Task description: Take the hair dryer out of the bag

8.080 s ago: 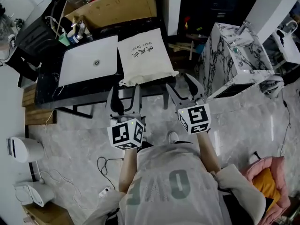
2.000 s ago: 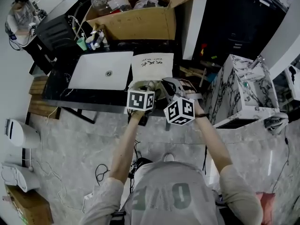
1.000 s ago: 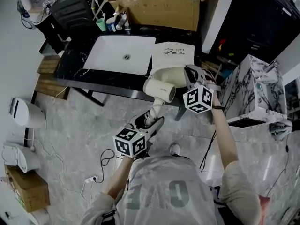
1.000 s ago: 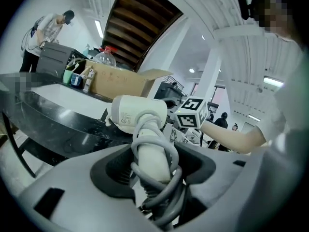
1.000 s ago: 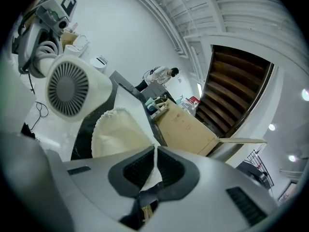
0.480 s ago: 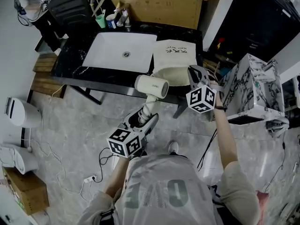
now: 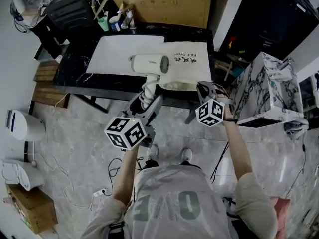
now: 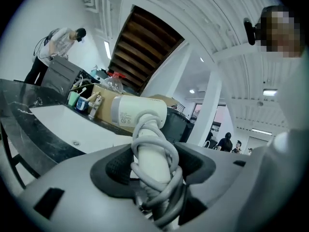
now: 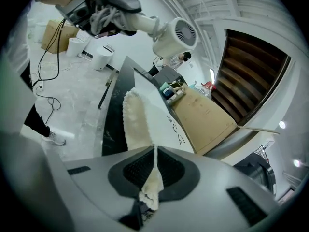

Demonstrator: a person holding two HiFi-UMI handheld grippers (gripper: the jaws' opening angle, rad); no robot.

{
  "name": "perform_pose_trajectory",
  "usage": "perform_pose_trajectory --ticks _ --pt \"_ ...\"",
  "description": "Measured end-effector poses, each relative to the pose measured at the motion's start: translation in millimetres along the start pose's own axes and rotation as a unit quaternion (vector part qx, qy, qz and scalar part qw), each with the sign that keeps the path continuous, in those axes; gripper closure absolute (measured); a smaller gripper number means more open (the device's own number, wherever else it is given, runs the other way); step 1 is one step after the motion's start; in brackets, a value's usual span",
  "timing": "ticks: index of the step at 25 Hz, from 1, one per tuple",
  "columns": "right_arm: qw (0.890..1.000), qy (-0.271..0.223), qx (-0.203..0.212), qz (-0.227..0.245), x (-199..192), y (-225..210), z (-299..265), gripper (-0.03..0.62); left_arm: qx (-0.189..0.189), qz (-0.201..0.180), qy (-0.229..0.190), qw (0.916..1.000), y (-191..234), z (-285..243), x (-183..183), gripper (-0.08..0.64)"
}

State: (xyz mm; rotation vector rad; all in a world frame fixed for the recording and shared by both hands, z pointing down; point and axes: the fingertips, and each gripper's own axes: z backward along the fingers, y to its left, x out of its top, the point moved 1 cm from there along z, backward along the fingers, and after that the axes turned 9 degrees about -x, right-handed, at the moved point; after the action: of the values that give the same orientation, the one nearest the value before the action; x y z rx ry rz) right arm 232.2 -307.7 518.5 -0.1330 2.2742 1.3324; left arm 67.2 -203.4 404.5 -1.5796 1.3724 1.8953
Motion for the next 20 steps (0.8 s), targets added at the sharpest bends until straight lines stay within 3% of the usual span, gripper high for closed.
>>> perform_pose_trajectory --ticks 8,16,20 --pt "0.999 0.028 0.038 0.005 -14 32 -7 0.548 0.002 0.020 -0.067 0.9976 10 -5 38 0.281" --pt "0.998 0.035 0.044 0.000 -16 34 -11 0.548 0.009 0.025 -0.091 0.9955 19 -2 48 0.282" --pt "0.998 0.033 0.048 -0.025 -14 34 -9 0.546 0.008 0.028 -0.099 0.9946 22 -2 53 0.281"
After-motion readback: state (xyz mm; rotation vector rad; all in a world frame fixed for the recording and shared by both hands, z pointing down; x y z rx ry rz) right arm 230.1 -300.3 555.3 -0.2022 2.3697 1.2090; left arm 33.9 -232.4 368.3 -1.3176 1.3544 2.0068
